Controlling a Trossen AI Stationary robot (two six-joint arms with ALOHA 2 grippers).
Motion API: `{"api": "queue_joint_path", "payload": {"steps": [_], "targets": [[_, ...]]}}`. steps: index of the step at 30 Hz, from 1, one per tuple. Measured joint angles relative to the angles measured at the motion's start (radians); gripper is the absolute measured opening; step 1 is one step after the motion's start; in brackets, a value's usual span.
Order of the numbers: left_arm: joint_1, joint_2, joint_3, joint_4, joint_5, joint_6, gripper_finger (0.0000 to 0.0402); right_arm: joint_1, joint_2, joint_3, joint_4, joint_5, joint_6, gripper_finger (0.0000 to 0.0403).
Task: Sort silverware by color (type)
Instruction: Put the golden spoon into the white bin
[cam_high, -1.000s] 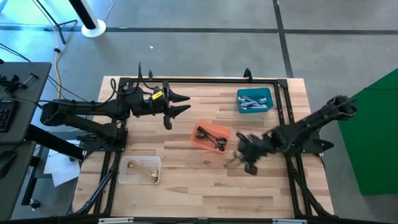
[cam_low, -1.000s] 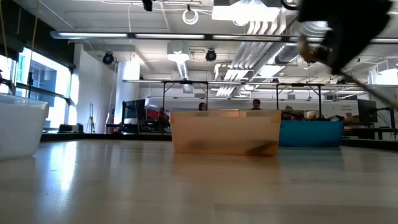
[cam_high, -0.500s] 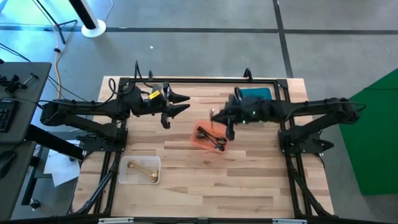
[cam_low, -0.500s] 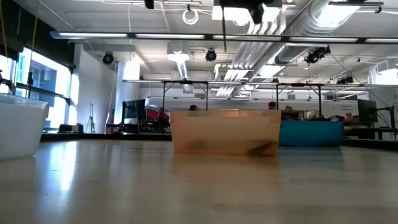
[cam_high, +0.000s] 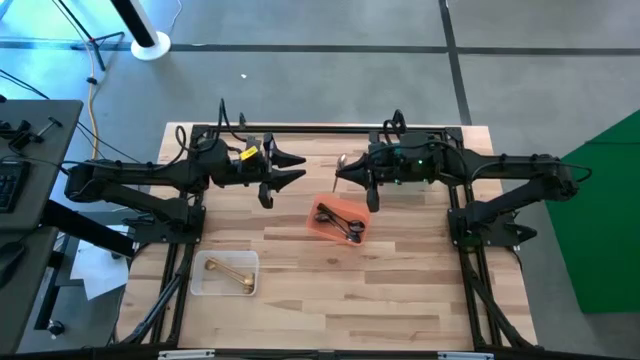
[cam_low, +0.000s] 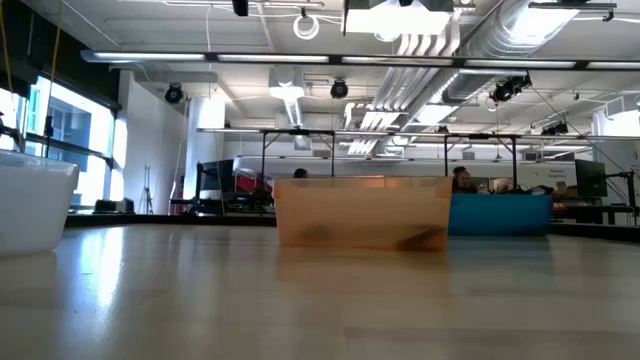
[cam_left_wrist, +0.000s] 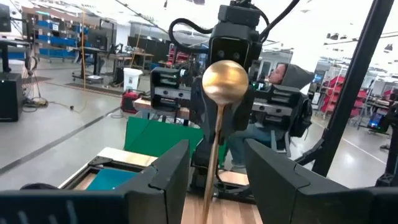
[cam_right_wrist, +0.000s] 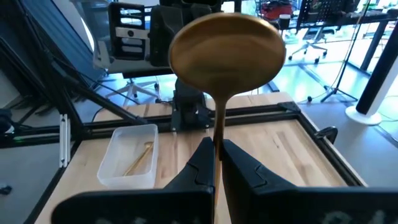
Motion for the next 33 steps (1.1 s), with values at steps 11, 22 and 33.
{"api": "queue_joint_path", "payload": {"steps": [11,22,33], "targets": [[0.000,0.000,0.000,-0.018,0.000,0.001,0.0145,0.000,0.000,0.000,0.004,0.000,0.039,0.0000],[-0.017,0.080,0.045,-0.060,0.003,0.016,0.0145,0.000,0.039,0.002,0.086,-0.042,0.039,0.0000],[-0.023,0.223,0.114,-0.093,0.059,0.009,0.0145,-0.005,0.080,0.001,0.176,-0.059,0.046,0.0000]]}}
